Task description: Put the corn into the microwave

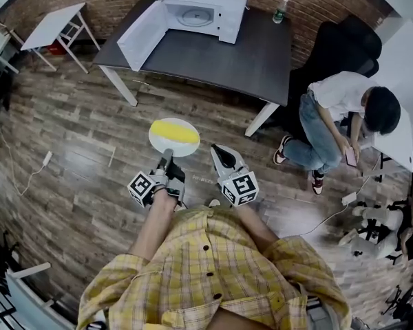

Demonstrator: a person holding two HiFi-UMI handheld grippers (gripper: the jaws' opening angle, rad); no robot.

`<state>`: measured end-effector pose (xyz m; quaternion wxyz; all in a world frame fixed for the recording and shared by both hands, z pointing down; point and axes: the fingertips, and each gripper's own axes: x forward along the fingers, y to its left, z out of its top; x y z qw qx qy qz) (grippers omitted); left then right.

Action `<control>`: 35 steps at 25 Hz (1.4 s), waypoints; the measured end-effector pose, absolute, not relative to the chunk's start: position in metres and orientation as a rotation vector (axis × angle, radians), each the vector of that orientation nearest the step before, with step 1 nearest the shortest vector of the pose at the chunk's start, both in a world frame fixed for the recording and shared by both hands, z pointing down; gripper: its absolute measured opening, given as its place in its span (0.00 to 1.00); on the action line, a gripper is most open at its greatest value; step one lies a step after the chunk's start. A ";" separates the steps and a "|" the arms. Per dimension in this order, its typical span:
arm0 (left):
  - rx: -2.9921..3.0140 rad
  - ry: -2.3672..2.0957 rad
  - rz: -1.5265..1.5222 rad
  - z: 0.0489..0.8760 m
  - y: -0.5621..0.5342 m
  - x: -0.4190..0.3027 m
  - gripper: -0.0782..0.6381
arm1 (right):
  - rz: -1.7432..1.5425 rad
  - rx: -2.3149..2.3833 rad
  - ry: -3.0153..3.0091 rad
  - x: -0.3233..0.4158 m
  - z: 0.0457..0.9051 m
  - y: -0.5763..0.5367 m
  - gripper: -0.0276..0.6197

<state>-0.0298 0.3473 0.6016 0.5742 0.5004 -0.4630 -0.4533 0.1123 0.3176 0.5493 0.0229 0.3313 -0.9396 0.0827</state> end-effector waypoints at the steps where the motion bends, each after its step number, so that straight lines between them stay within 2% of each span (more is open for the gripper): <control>1: 1.177 -1.087 -1.064 0.601 0.344 -0.026 0.14 | 0.258 1.020 -2.913 0.116 0.549 0.314 0.05; 9: 1.189 -1.070 -1.103 0.593 0.322 0.007 0.14 | 0.249 0.997 -2.939 0.137 0.546 0.292 0.05; 16: 1.152 -1.077 -1.116 0.595 0.307 0.009 0.14 | 0.286 0.981 -2.944 0.137 0.550 0.270 0.05; 28: 1.129 -1.029 -1.152 0.611 0.216 -0.031 0.14 | 0.307 0.999 -2.901 0.103 0.570 0.177 0.05; 35: 1.172 -0.999 -1.091 0.603 0.127 -0.071 0.13 | 0.301 1.026 -2.882 0.049 0.562 0.090 0.05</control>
